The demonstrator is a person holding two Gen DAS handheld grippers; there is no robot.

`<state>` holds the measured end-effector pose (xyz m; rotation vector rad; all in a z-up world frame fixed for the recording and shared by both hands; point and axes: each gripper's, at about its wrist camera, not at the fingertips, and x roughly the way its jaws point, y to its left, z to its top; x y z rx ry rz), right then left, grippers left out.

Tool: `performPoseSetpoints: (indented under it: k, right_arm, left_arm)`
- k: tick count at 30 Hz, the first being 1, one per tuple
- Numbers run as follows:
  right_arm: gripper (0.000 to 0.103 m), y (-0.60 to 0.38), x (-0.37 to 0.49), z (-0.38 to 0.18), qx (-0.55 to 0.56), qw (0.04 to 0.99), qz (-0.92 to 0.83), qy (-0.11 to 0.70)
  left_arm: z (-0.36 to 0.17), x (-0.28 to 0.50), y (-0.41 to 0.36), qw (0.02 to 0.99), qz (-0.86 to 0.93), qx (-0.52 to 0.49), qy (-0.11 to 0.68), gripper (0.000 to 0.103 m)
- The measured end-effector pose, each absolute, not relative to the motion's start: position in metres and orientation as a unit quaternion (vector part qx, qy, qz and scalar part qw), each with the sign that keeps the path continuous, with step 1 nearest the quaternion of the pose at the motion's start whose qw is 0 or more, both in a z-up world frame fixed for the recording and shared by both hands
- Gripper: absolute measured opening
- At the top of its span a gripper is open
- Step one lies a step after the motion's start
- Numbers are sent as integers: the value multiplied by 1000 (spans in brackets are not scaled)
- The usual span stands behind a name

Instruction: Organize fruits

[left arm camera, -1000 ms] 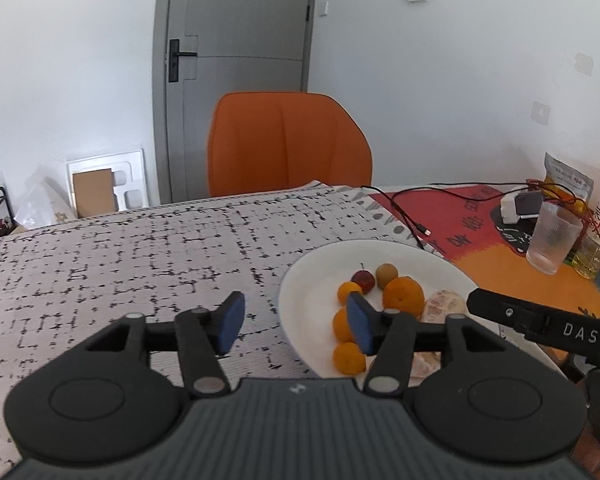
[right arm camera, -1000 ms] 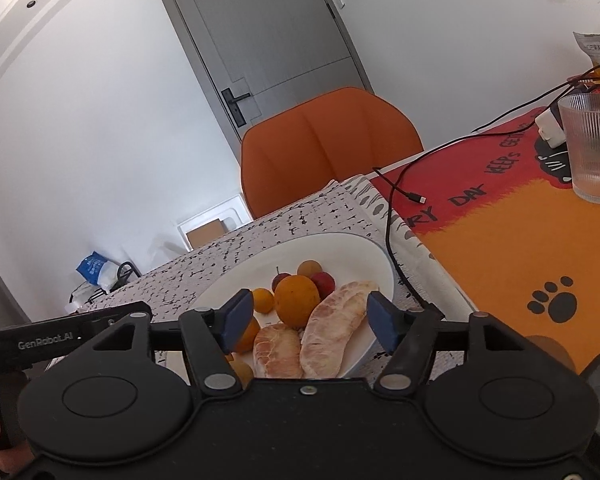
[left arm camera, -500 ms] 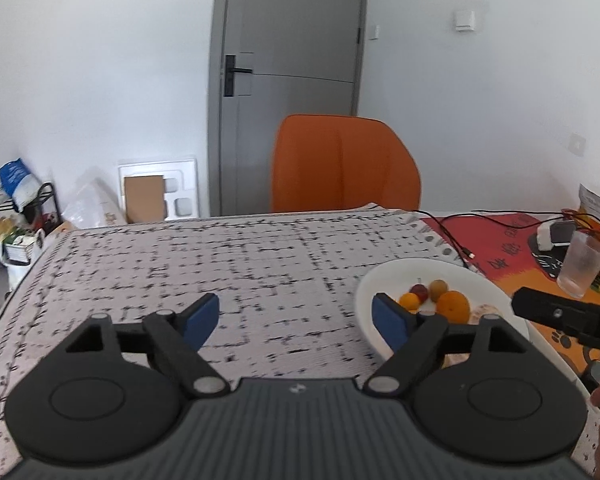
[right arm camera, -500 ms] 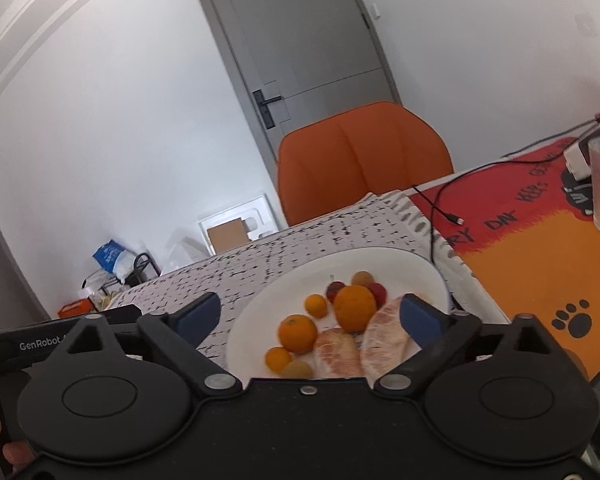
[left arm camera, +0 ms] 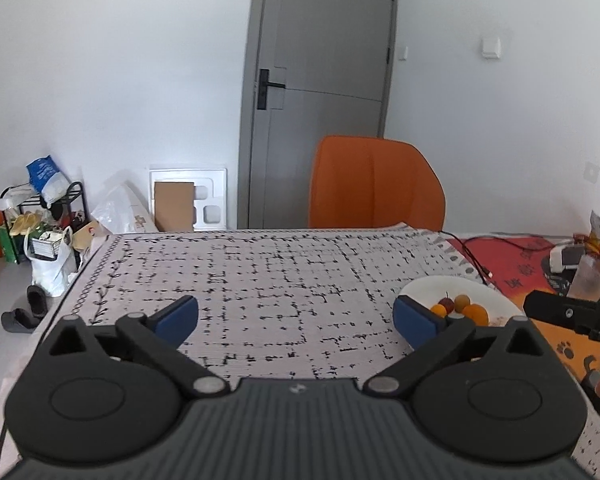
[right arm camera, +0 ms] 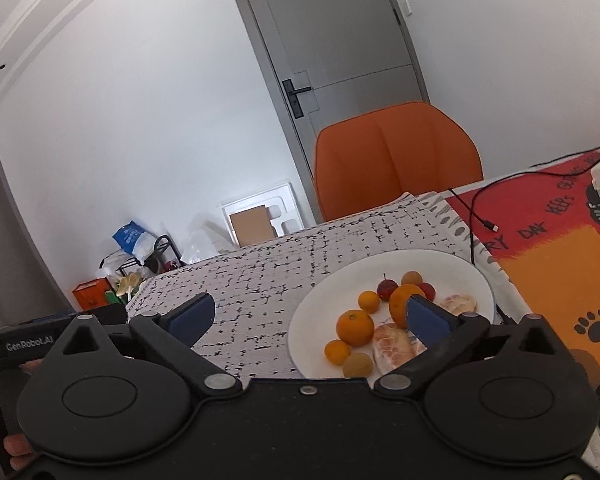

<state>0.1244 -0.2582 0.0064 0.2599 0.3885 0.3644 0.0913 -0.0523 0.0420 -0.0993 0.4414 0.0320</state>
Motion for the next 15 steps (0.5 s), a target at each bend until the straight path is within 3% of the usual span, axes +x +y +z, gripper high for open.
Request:
performPoseSetpoints:
  k: [15]
  right_arm:
    - [103,-255,98,15,101,952,187,218]
  left_arm:
    - [56,46,-26,973,27,-52,221,103]
